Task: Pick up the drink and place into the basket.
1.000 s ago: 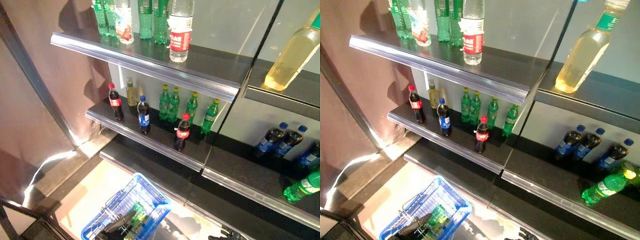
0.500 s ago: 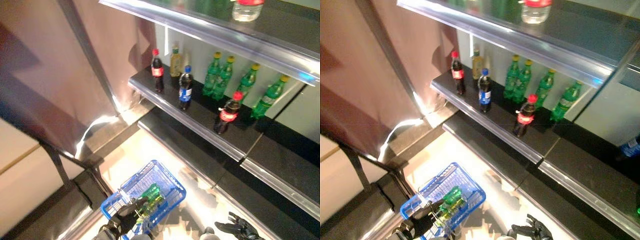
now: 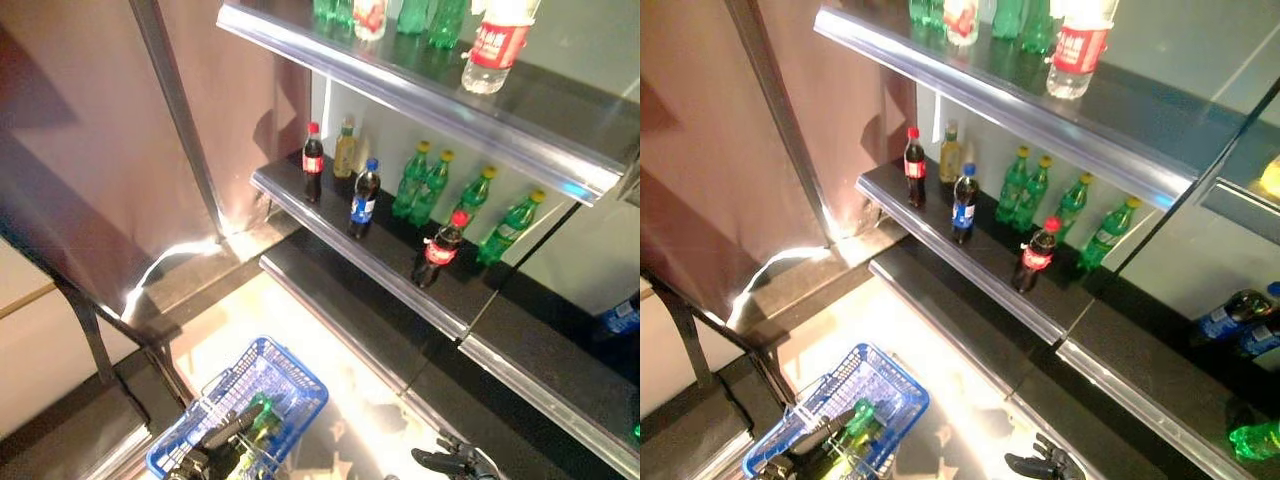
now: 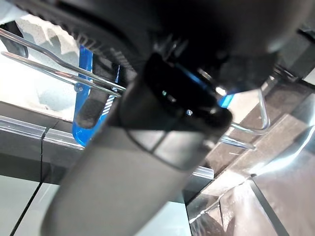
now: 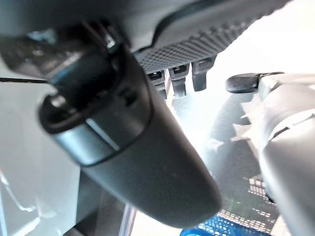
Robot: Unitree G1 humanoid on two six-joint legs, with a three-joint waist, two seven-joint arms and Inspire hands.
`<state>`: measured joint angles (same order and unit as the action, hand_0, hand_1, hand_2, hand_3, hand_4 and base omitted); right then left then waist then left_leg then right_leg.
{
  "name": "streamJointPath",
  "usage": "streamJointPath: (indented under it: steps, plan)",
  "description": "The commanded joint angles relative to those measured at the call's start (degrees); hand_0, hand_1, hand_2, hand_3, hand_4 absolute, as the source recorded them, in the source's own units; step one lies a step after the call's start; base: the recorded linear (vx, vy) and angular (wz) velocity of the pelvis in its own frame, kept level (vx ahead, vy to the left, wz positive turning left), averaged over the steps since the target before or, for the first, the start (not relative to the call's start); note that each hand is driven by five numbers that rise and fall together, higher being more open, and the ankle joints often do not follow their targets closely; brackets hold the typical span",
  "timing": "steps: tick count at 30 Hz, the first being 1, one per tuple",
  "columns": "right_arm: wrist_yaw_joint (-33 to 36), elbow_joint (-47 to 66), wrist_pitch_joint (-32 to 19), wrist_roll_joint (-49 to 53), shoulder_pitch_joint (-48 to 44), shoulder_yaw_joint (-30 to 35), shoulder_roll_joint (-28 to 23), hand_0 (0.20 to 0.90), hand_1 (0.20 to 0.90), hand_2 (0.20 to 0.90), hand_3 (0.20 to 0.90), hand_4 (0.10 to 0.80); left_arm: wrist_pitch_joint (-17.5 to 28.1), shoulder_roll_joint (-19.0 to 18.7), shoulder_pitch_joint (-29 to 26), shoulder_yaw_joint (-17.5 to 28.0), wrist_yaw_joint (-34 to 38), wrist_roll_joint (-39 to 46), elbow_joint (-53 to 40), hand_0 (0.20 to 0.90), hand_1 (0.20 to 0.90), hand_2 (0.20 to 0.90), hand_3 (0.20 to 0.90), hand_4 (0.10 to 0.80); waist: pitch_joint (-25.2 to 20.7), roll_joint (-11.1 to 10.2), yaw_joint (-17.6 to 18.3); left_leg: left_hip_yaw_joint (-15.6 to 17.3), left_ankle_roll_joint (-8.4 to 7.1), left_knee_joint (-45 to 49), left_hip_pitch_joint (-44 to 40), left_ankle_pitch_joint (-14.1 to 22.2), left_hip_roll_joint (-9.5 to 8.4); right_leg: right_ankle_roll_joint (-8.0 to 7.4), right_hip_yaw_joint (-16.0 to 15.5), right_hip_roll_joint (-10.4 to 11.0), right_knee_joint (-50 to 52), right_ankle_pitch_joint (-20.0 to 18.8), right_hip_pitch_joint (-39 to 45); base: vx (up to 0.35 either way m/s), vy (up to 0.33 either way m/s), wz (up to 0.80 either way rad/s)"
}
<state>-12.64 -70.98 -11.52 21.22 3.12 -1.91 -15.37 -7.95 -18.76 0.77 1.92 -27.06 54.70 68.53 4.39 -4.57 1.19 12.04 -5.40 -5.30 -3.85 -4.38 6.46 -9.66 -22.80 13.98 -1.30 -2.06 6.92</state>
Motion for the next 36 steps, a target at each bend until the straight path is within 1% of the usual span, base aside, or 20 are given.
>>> streamJointPath:
  steps: [1, 9, 14, 17, 18, 20, 21, 23, 24, 26, 29, 31, 34, 36]
  plan:
    - [-0.3, -0.31, -0.81, -1.54, -2.6, 0.34, -2.66, 0.9, 0.9, 0.9, 0.9, 0.8, 0.11, 1.79, -4.01, 0.51, -10.4, 1.43, -2.15, 0.3, 0.3, 0.3, 0.2, 0.1, 0.05, 2.69, -2.27, 2.33, 0.34, 0.3, -1.81, 1.89, 1.11, -0.62, 1.41, -0.69, 2.48, 0.46, -0.68, 0.012, 0.011, -0.05]
    - [-0.47, -1.11, -0.35, -3.39, -1.55, 0.14, -3.16, 0.9, 0.9, 0.9, 0.9, 0.8, 0.7, 1.0, -4.44, 1.16, -9.91, 1.73, -2.81, 0.3, 0.3, 0.3, 0.2, 0.1, 0.06, 2.51, -1.48, 2.88, 0.2, 0.3, -2.67, 2.05, 1.43, -0.44, 2.19, -1.39, 1.2, 0.05, 0.12, 0.048, -0.011, -0.09]
    - [-0.1, -1.3, -0.2, -4.08, -1.34, -0.63, -3.52, 0.9, 0.9, 0.9, 0.9, 0.8, 1.2, 1.55, -3.58, -0.46, -10.19, 1.25, -3.75, 0.3, 0.3, 0.3, 0.2, 0.1, 1.25, 2.71, -1.43, 3.82, -0.98, 0.3, 0.24, 0.6, 1.85, 0.0, 1.71, -3.0, -2.03, -2.22, -1.92, -0.014, -0.033, -0.03]
    - [0.34, -1.02, -0.06, -3.69, -2.38, -1.35, -3.64, 0.9, 0.9, 0.9, 0.9, 0.8, 1.59, 1.98, -4.37, -1.2, -9.9, 1.43, -4.18, 0.3, 0.3, 0.3, 0.2, 0.1, 2.27, 2.94, -1.65, 3.78, -1.18, 0.3, 2.56, -0.05, 1.75, 0.23, 1.96, -3.49, -2.53, -2.9, -4.03, -0.19, -0.022, -0.07]
    - [1.19, -0.75, -0.07, -3.79, -4.3, -2.7, -3.75, 0.9, 0.9, 0.9, 0.9, 0.8, 1.81, 2.18, -6.49, -2.36, -9.97, 2.0, -4.42, 0.3, 0.3, 0.3, 0.2, 0.1, 4.38, 3.34, -1.6, 3.47, -1.22, 0.3, 5.42, -0.95, 1.6, 0.48, 2.52, -3.76, -2.6, -3.5, -6.74, -0.274, -0.016, -0.01]
    - [1.38, -0.57, 0.32, -3.45, -5.34, -3.31, -3.83, 0.9, 0.9, 0.9, 0.9, 0.8, 1.75, 2.33, -7.69, -2.84, -9.94, 2.09, -4.88, 0.3, 0.3, 0.3, 0.2, 0.1, 5.51, 3.56, -1.45, 3.39, -1.2, 0.3, 6.79, -1.29, 1.5, 0.63, 2.79, -3.86, -2.48, -3.66, -8.16, -0.247, -0.018, 0.02]
    - [1.81, -0.17, 0.44, -2.98, -6.64, -3.97, -4.08, 0.9, 0.9, 0.9, 0.9, 0.8, 2.02, 2.43, -9.08, -3.93, -10.31, 2.68, -5.62, 0.3, 0.3, 0.3, 0.2, 0.1, 7.33, 3.8, -1.28, 2.93, -0.99, 0.3, 8.02, -1.38, 1.03, 0.8, 3.5, -4.05, -2.21, -3.78, -9.81, -0.201, -0.013, 0.03]
    - [2.3, 0.57, 0.06, -1.37, -8.36, -4.62, -4.58, 0.9, 0.9, 0.9, 0.9, 0.8, 2.2, 2.46, -11.04, -5.29, -10.54, 4.11, -7.06, 0.3, 0.3, 0.3, 0.2, 0.1, 9.47, 4.08, -1.07, 2.25, -0.76, 0.3, 9.9, -1.88, 0.24, 0.97, 4.56, -3.98, -1.75, -4.12, -12.28, -0.283, -0.01, -0.02]
    - [2.69, 1.15, -0.41, -0.34, -9.56, -5.02, -5.12, 0.9, 0.9, 0.9, 0.9, 0.8, 2.53, 2.56, -12.54, -6.33, -10.15, 5.27, -7.91, 0.3, 0.3, 0.3, 0.2, 0.1, 10.88, 4.26, -0.86, 1.29, -0.77, 1.2, 11.6, -2.17, -0.34, 1.22, 5.91, -3.92, -1.2, -4.18, -14.27, -0.301, 0.004, -0.05]
    - [3.25, 1.58, -1.33, 1.72, -11.61, -5.52, -5.85, 0.9, 0.9, 0.9, 0.9, 0.8, 3.29, 2.72, -14.69, -7.97, -9.2, 7.78, -8.66, 0.3, 0.3, 0.3, 0.2, 0.1, 13.07, 4.73, -0.3, 0.3, -0.63, 4.92, 15.09, -1.52, -0.43, 1.85, 7.81, -3.73, 2.93, -2.72, -17.83, -0.288, 0.02, 0.09]
    - [3.19, 2.27, -2.15, 2.95, -13.23, -6.03, -6.45, 0.9, 0.9, 0.9, 0.9, 0.8, 3.42, 2.4, -16.63, -9.04, -7.98, 9.88, -9.14, 0.3, 0.3, 0.3, 0.2, 0.1, 14.56, 4.82, 0.42, -0.12, -0.51, 10.19, 18.56, -0.47, -0.07, 2.47, 9.35, -3.27, 8.05, -1.07, -21.07, -0.193, 0.022, 0.13]
    - [2.61, 3.07, -4.17, 2.88, -13.52, -6.69, -7.13, 0.9, 0.9, 0.9, 0.9, 0.8, 3.61, 2.08, -17.02, -9.57, -8.16, 11.17, -9.54, 0.3, 0.3, 0.3, 0.2, 0.1, 15.0, 4.62, 0.65, -0.7, -0.65, 16.23, 21.22, 1.77, 0.56, 2.78, 10.21, -2.22, 13.0, 1.3, -22.96, -0.146, 0.014, 0.03]
    - [2.53, 3.89, -6.5, 4.74, -13.7, -6.97, -7.65, 0.9, 0.9, 0.9, 0.9, 0.8, 3.15, 1.45, -17.31, -9.7, -8.45, 11.66, -9.54, 0.3, 0.3, 0.3, 0.2, 0.1, 14.73, 4.1, 0.42, -0.8, -0.49, 21.46, 23.29, 4.22, 1.22, 2.54, 10.24, -0.63, 17.3, 2.91, -24.75, -0.075, -0.001, 0.16]
    - [1.93, 4.95, -8.92, 6.11, -14.1, -7.01, -7.87, 0.9, 0.9, 0.9, 0.9, 0.8, 2.79, 1.29, -17.41, -9.93, -8.65, 11.28, -9.55, 0.3, 0.3, 0.3, 0.2, 0.1, 14.52, 3.68, 0.17, -1.0, -0.2, 25.23, 24.48, 6.35, 1.82, 2.29, 10.64, 0.39, 21.05, 4.17, -26.32, -0.02, 0.011, 0.12]
